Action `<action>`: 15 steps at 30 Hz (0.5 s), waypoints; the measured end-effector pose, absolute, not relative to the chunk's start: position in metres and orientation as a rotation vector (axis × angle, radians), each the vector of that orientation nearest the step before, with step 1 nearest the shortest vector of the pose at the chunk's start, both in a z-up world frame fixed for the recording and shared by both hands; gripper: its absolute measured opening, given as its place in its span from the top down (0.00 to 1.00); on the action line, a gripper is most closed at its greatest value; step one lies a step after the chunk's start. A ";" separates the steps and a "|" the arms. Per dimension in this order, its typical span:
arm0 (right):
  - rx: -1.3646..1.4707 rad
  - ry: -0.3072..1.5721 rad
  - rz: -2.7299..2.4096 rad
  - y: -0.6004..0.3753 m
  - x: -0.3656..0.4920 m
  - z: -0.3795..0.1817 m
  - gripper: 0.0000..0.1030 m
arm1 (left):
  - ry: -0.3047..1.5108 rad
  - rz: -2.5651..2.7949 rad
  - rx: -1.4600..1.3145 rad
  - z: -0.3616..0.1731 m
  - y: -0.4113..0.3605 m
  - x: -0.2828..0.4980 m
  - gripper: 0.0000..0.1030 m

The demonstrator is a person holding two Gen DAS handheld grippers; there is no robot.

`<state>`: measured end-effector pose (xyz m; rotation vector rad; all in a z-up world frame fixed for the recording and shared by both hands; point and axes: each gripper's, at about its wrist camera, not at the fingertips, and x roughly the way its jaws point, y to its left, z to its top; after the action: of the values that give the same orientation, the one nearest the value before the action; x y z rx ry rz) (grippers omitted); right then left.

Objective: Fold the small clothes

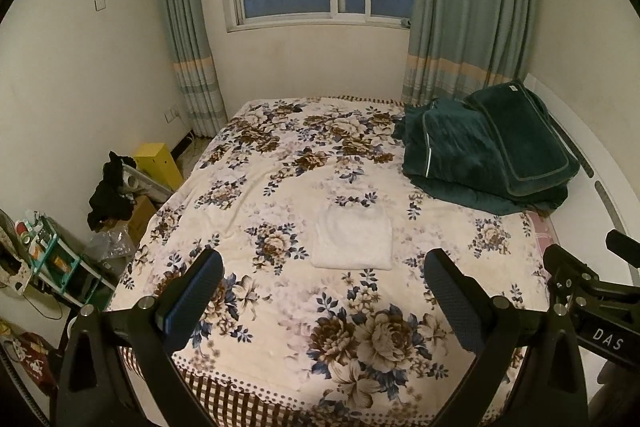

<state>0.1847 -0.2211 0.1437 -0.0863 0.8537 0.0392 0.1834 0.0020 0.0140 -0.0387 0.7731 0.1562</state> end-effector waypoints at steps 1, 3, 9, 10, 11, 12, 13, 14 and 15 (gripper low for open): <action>-0.089 0.853 0.039 -0.221 0.185 0.144 0.00 | 0.775 0.149 -0.039 0.015 0.002 0.185 0.00; -0.094 0.851 0.038 -0.219 0.187 0.144 0.00 | 0.774 0.145 -0.040 0.016 0.002 0.187 0.00; -0.085 0.852 0.037 -0.214 0.191 0.144 0.00 | 0.764 0.150 -0.036 0.017 0.001 0.187 0.00; -0.085 0.851 0.035 -0.215 0.191 0.144 0.00 | 0.764 0.150 -0.035 0.017 0.000 0.187 0.00; -0.084 0.851 0.036 -0.214 0.192 0.144 0.00 | 0.764 0.150 -0.036 0.017 0.000 0.187 0.00; -0.085 0.851 0.037 -0.215 0.192 0.144 0.00 | 0.763 0.152 -0.037 0.018 0.000 0.187 0.00; -0.085 0.850 0.036 -0.215 0.192 0.145 0.00 | 0.764 0.150 -0.036 0.017 0.000 0.187 0.00; -0.082 0.849 0.036 -0.214 0.191 0.145 0.00 | 0.764 0.150 -0.036 0.017 0.001 0.187 0.00; -0.079 0.848 0.034 -0.215 0.190 0.145 0.00 | 0.764 0.152 -0.036 0.017 0.000 0.187 0.00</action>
<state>0.1897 -0.2146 0.1446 -0.0787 0.8478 0.0344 0.1865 0.0005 0.0167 -0.0360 0.7636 0.1517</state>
